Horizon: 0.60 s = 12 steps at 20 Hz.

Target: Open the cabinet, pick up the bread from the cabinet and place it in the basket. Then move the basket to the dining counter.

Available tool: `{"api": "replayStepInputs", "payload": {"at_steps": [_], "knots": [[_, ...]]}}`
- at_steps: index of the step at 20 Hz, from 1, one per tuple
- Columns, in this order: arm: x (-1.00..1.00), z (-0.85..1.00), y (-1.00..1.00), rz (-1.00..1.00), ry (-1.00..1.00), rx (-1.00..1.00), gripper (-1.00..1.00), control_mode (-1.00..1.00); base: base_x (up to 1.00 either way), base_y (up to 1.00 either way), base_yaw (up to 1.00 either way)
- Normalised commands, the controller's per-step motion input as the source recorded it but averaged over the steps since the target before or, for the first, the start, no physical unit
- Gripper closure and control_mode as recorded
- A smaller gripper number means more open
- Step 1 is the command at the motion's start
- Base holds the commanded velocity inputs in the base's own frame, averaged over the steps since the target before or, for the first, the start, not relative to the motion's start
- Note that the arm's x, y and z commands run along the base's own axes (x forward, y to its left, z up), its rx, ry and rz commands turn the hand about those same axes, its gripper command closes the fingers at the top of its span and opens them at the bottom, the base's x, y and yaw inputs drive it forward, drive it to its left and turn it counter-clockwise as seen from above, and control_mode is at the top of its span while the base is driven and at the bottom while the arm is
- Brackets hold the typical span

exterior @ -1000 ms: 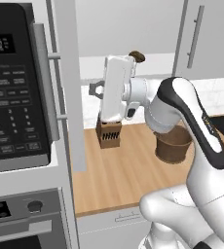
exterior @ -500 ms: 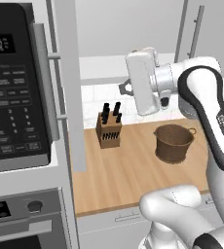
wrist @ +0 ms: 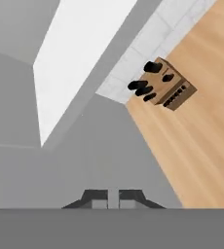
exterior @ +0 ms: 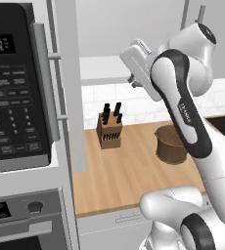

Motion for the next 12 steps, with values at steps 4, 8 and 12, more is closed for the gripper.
{"api": "replayStepInputs", "payload": {"at_steps": [4, 8, 12], "knots": [[0.45, -0.03, -0.46, -0.24, -0.03, -0.4, -1.0, -1.0, 0.0, 0.0, 0.0], [0.4, -0.18, -0.58, -0.06, -0.11, -0.35, -1.0, -1.0, 0.0, 0.0, 0.0], [0.3, -0.1, -0.42, 0.0, -0.14, -0.3, -1.0, -1.0, 0.0, 0.0, 0.0]]}}
